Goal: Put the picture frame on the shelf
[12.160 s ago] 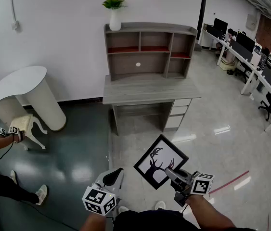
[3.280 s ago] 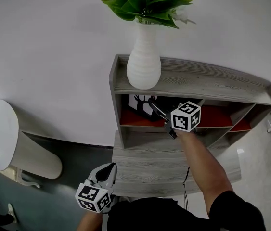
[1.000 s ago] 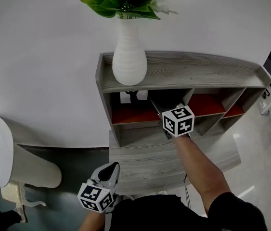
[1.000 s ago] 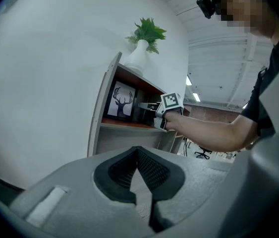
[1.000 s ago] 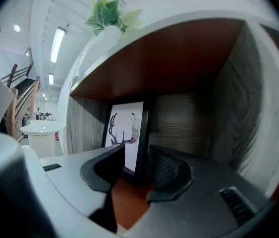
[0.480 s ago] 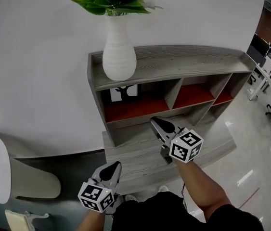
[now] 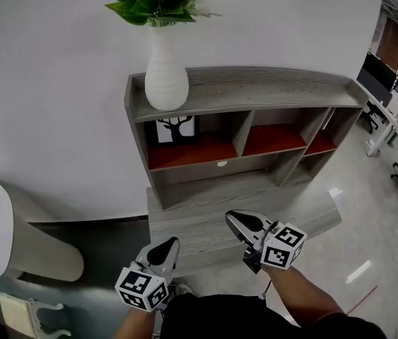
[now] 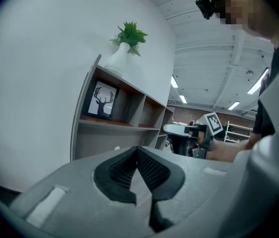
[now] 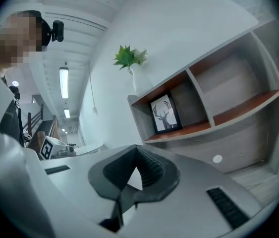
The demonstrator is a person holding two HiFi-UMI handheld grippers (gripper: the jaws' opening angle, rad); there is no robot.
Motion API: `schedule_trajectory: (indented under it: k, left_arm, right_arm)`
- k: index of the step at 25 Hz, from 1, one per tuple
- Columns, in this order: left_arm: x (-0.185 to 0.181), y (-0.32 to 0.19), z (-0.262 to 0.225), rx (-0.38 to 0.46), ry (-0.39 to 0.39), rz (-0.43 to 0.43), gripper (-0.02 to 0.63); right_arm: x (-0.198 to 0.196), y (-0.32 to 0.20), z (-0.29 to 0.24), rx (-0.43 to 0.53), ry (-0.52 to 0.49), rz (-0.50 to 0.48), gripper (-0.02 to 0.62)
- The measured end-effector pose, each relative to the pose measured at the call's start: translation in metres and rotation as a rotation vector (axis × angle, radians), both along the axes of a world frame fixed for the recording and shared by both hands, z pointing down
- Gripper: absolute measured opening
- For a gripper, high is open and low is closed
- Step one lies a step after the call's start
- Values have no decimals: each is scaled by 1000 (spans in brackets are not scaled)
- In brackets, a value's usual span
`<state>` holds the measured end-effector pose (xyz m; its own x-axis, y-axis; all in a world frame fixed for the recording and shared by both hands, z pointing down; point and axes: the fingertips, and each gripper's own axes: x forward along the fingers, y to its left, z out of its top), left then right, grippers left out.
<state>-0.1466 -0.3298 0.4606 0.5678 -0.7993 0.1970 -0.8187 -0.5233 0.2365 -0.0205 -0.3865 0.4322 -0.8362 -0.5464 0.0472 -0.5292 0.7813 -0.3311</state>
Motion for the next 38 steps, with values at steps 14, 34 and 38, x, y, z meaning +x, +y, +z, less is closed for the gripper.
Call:
schedule_trajectory:
  k: [14, 34, 38]
  left_arm:
    - [94, 111, -9, 19, -5, -118, 9]
    - [109, 181, -13, 14, -41, -146, 9]
    - [92, 175, -19, 20, -45, -120, 9]
  right_arm:
    - [111, 119, 15, -43, -47, -71, 14]
    - [127, 195, 13, -54, -62, -80, 14]
    - [108, 199, 8, -50, -52, -59, 14]
